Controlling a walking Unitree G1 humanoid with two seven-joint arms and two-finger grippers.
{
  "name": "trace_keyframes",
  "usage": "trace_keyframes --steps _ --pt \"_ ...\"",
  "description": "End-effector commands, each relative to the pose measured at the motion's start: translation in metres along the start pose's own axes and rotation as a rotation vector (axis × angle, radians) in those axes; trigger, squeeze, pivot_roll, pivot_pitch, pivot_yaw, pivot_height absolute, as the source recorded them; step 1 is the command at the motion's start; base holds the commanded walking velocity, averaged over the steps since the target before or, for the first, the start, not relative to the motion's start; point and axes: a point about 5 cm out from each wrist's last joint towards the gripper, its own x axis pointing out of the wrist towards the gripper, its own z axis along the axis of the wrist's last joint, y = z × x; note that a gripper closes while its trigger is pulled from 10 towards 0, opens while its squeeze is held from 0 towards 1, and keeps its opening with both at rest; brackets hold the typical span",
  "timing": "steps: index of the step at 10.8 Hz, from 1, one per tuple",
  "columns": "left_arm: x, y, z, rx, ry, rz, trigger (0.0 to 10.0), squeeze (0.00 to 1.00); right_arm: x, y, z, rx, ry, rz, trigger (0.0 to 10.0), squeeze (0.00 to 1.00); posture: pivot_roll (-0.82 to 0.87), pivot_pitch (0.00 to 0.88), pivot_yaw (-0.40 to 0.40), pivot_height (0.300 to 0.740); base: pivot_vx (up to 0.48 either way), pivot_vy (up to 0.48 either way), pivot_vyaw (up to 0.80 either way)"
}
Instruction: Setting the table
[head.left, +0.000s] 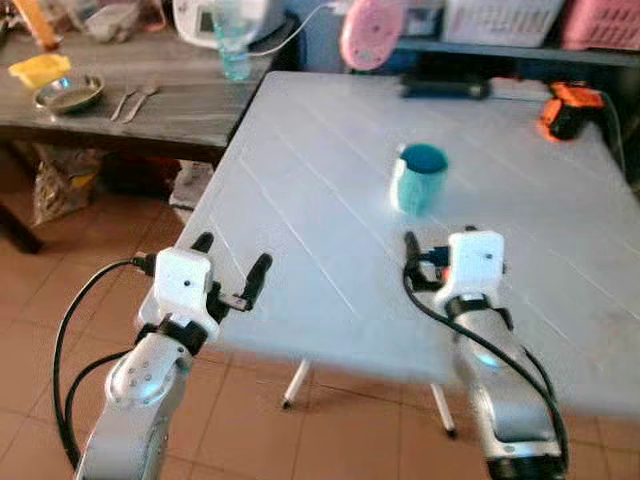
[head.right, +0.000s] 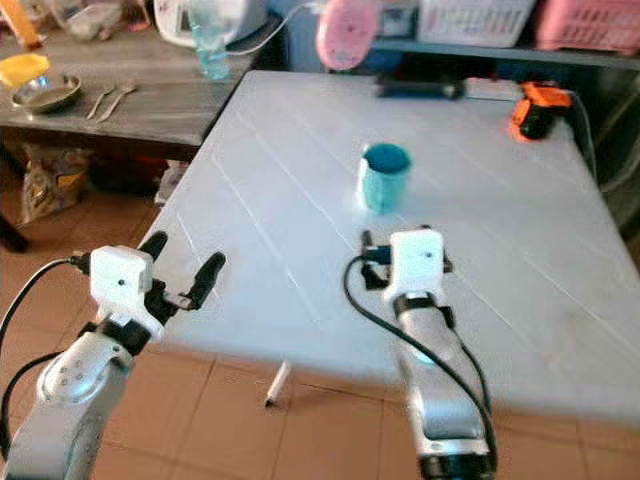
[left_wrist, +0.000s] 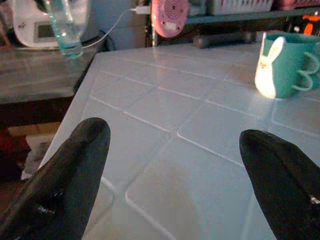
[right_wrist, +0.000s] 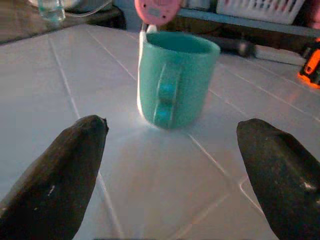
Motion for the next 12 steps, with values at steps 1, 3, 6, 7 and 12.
trace_keyframes --steps 1,3,6,7,12 --pt "0.003 -0.005 0.003 -0.009 -0.009 -0.024 10.0 0.0 -0.002 -0.009 -0.001 -0.011 0.006 -0.031 10.0 0.0 0.06 0.11 0.038 0.74 0.431 0.0 0.0" --pt "0.003 -0.006 0.001 -0.012 -0.002 -0.027 10.0 0.0 -0.002 -0.007 -0.006 -0.012 0.017 -0.033 10.0 0.0 0.06 0.107 0.04 0.74 0.377 0.0 0.0" --pt "0.0 -0.009 -0.002 -0.024 0.011 -0.04 10.0 0.0 -0.008 0.001 -0.01 -0.001 0.019 -0.008 10.0 0.0 0.06 0.104 0.045 0.74 0.0 0.0 0.0" --pt "-0.004 -0.01 -0.004 -0.023 0.02 -0.049 10.0 0.0 -0.011 0.007 -0.011 0.01 0.025 0.013 10.0 0.0 0.06 0.103 0.046 0.74 0.0 0.0 0.0" --pt "-0.008 -0.009 -0.007 -0.01 0.036 -0.079 10.0 0.0 -0.011 0.014 -0.016 0.037 0.032 0.028 10.0 0.0 0.07 0.095 0.059 0.74 0.0 0.0 0.0"
